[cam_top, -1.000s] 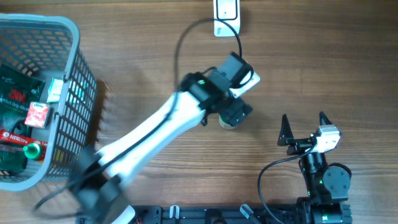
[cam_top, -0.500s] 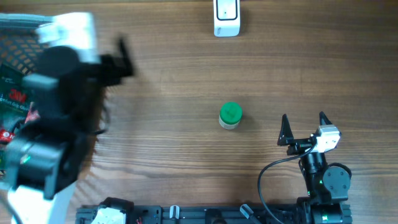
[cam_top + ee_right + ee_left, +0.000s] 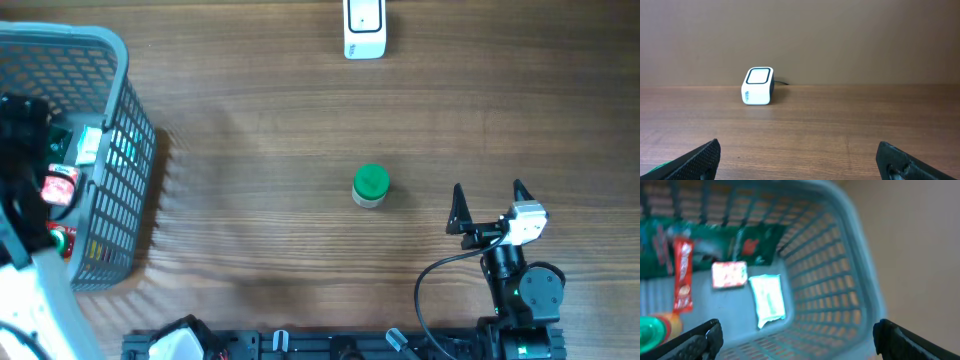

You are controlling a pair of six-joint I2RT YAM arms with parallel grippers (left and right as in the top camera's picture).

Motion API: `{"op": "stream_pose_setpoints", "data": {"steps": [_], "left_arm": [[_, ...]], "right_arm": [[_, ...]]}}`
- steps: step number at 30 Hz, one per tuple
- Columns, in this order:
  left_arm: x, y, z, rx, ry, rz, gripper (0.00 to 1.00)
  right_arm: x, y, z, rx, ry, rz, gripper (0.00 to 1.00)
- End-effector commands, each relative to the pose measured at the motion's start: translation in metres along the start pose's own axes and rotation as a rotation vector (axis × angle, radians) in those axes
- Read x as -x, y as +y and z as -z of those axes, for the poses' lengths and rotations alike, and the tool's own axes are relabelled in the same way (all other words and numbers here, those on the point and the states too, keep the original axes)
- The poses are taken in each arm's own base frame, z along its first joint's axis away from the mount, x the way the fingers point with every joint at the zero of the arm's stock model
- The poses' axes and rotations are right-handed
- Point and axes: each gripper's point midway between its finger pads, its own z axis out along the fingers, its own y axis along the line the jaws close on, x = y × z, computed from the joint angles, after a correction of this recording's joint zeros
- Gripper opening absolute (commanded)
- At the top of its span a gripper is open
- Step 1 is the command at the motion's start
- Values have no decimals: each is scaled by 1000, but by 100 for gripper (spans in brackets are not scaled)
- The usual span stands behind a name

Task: Scan the item barcode
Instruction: 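Return the left gripper to the basket and grasp the orange sauce bottle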

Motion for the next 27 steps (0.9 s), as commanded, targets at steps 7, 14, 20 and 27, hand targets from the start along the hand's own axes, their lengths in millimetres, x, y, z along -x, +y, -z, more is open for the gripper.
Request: {"op": "stream_pose_setpoints", "data": {"steps": [7,14,20,27], "left_arm": [[-24,34,-47,179,167,151,100],[-26,66,-37,308,181,431,100],[-10,70,-15,335,151,450,99],[14,88,5,438,129,510,99]], "right_arm": [[2,3,0,13,-9,13,100],[2,2,0,12,-9,13,100],[2,3,0,13,-9,13,100],[2,2,0,12,-9,13,100]]}}
